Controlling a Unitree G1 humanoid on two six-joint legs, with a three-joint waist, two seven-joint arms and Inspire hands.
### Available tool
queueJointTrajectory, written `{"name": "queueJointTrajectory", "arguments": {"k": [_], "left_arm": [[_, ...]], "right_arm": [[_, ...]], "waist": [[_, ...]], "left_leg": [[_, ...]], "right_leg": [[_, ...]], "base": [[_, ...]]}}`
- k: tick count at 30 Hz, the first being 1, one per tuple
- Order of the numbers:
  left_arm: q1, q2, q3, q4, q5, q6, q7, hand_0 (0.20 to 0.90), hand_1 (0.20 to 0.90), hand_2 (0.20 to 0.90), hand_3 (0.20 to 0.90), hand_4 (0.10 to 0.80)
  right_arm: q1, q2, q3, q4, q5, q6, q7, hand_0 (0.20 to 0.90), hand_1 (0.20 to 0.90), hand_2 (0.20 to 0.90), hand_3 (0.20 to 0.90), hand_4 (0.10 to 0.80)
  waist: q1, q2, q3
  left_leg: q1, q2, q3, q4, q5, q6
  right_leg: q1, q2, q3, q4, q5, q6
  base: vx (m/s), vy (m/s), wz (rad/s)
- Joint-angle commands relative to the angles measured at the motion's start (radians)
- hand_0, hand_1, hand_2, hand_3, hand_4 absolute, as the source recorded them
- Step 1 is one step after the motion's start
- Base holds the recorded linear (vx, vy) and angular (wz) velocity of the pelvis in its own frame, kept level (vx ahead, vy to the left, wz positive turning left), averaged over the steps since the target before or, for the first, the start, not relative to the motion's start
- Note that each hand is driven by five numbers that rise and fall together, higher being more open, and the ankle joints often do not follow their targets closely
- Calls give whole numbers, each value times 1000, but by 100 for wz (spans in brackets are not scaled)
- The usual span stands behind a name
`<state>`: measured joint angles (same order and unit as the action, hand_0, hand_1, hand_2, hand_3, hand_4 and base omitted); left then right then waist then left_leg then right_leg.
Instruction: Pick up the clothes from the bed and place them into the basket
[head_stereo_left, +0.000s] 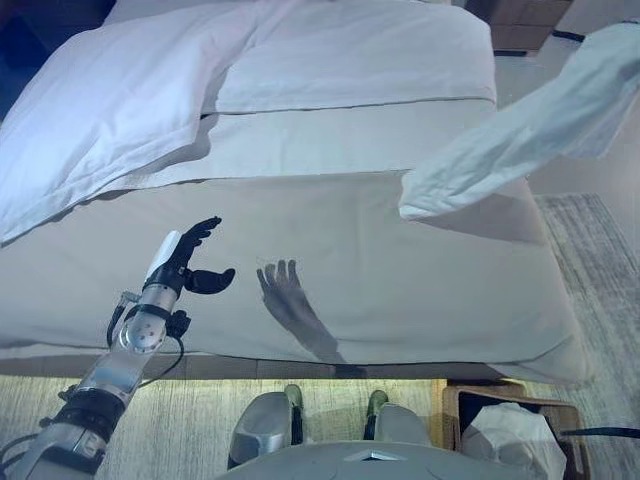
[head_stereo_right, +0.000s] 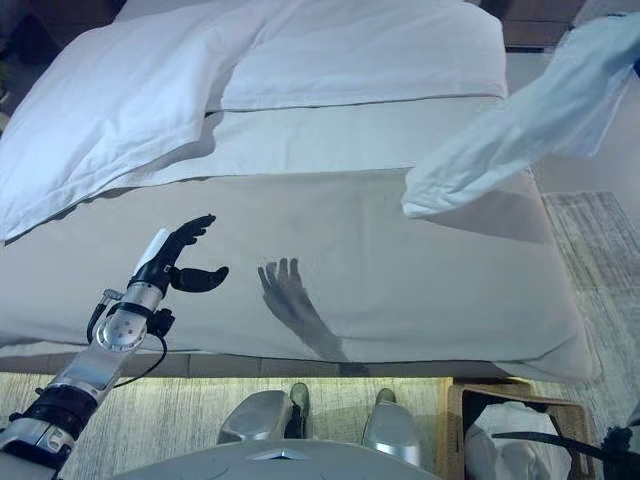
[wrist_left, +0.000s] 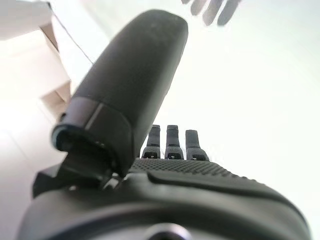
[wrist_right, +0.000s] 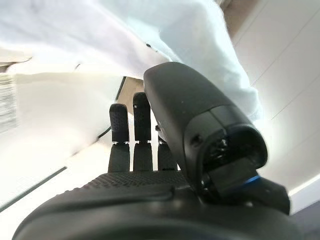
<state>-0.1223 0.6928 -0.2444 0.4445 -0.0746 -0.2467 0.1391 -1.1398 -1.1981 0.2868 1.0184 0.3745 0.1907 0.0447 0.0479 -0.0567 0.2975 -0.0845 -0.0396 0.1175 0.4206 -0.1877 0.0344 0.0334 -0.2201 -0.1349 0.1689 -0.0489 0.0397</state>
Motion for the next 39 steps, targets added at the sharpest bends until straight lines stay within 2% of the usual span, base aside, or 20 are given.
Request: {"name": "queueJointTrajectory", "arguments": {"k": [1,2,3,5,8,10,14,18,21,29,34,36,39], "left_arm": [[11,63,14,-5,25,-77,37,900,900,900,900,800],[13,66,18,-2,26,-74,48,900,900,900,900,800],[18,70,32,-4,24,-62,64,900,900,900,900,800],[22,72,62,-23,3,-34,86,900,900,900,900,800],[33,68,98,-21,-30,-39,88,900,900,900,900,800],[32,61,114,-14,-59,-46,83,900,900,900,900,800],[23,26,115,-6,-96,-40,96,900,900,900,900,800],[36,-24,117,-1,-89,-35,114,900,900,900,900,800],[37,-32,119,12,-84,-43,117,900,900,900,900,800],[51,-53,132,50,-73,-64,139,900,900,900,900,800],[39,-52,138,72,-55,-64,135,900,900,900,900,800],[27,-39,130,78,3,-69,131,900,900,900,900,800],[17,-32,120,82,3,-74,93,900,900,900,900,800]], "right_arm": [[61,-129,-55,-148,40,-82,-95,300,300,300,200,100],[76,-125,-70,-161,49,-86,-96,300,300,300,200,100],[87,-119,-85,-179,63,-90,-90,300,300,300,200,100],[103,-115,-90,-210,81,-95,-87,300,300,300,200,100],[125,-118,-99,-208,88,-121,-73,300,300,300,200,100],[125,-118,-97,-190,81,-140,-75,300,300,300,200,100],[96,-125,-85,-166,77,-139,-102,300,300,300,200,100],[131,-142,-115,-220,78,-93,-149,300,300,300,200,100],[164,-177,-161,-221,93,-92,-173,300,300,300,200,100],[257,-252,-268,-223,126,-84,-232,300,300,300,200,100],[400,-290,-405,-208,126,-96,-192,300,300,300,200,100],[473,-275,-454,-241,126,-94,-143,300,300,300,200,100],[543,-254,-495,-274,115,-101,-90,300,300,300,200,100]], "waist": [[-24,-21,-160],[-21,-17,-158],[-11,-1,-156],[10,15,-168],[35,4,-191],[43,-5,-201],[22,-10,-211],[-3,-15,-222],[-21,-18,-230],[-70,-18,-238],[-109,-13,-242],[-123,-11,-239],[-134,-8,-240]], "left_leg": [[112,13,29,-193,-20,-10],[123,17,51,-219,-7,-9],[132,28,93,-251,9,-2],[115,44,131,-277,39,1],[102,49,154,-287,54,-10],[102,54,159,-290,60,-21],[131,72,170,-323,65,-35],[154,83,182,-383,98,-48],[171,86,184,-432,124,-60],[197,96,204,-447,130,-69],[206,103,218,-448,131,-75],[208,106,221,-448,134,-78],[210,109,226,-448,135,-80]], "right_leg": [[-112,3,-34,14,179,112],[-125,4,-55,35,182,111],[-131,19,-105,108,146,101],[-99,38,-179,174,68,69],[-27,47,-232,85,27,59],[-1,45,-250,6,24,60],[-4,64,-223,-53,16,62],[7,97,-198,-78,10,54],[17,121,-186,-105,13,52],[22,150,-152,-119,5,40],[19,166,-128,-123,3,37],[15,173,-118,-121,4,36],[12,178,-109,-124,6,35]], "base": [[-143,100,-51],[-200,160,-71],[-255,185,-91],[-291,147,-96],[-136,-12,-94],[-71,-77,-91],[-37,-85,-45],[-49,-71,-23],[-40,-92,-11],[-23,-59,-13],[-39,-68,-9],[-61,-90,-20],[-29,-42,-12]]}}
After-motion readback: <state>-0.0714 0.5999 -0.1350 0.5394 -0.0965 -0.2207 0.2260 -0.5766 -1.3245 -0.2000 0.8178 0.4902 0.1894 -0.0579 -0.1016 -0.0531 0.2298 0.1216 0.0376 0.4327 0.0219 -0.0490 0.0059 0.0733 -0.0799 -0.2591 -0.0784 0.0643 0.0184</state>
